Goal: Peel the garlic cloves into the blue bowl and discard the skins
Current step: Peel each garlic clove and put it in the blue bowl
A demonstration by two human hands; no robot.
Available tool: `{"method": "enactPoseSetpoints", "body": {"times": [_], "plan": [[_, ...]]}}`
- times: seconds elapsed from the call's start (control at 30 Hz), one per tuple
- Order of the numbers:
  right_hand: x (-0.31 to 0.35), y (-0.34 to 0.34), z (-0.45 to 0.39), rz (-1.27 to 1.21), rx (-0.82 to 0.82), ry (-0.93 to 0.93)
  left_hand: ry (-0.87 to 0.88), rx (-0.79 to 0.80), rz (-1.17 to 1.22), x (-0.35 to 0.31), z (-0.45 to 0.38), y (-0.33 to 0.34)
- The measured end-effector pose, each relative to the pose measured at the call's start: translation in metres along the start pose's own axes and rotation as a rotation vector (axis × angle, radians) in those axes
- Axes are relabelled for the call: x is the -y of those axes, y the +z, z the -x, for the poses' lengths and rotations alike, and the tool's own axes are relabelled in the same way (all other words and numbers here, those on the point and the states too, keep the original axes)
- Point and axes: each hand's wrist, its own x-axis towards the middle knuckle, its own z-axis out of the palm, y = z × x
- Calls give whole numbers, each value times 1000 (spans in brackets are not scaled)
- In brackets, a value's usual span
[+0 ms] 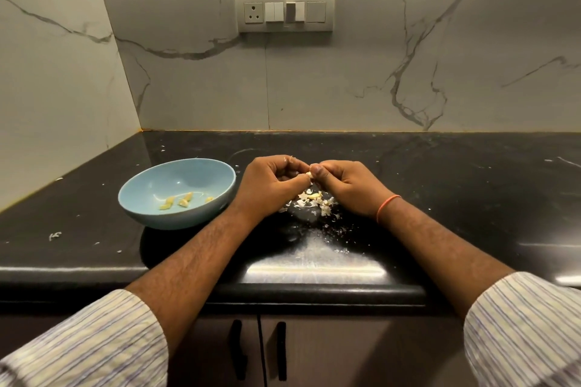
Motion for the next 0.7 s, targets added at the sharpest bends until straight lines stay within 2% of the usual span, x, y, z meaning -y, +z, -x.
{"method": "enactPoseSetpoints", "body": {"times": [0.43,0.7], "plan": [[-5,5,-3,-23,70,7,-143,41,77,-2,-1,1],[-2,2,-3,-76,45,40,-184,6,99,-7,-1,0]]}}
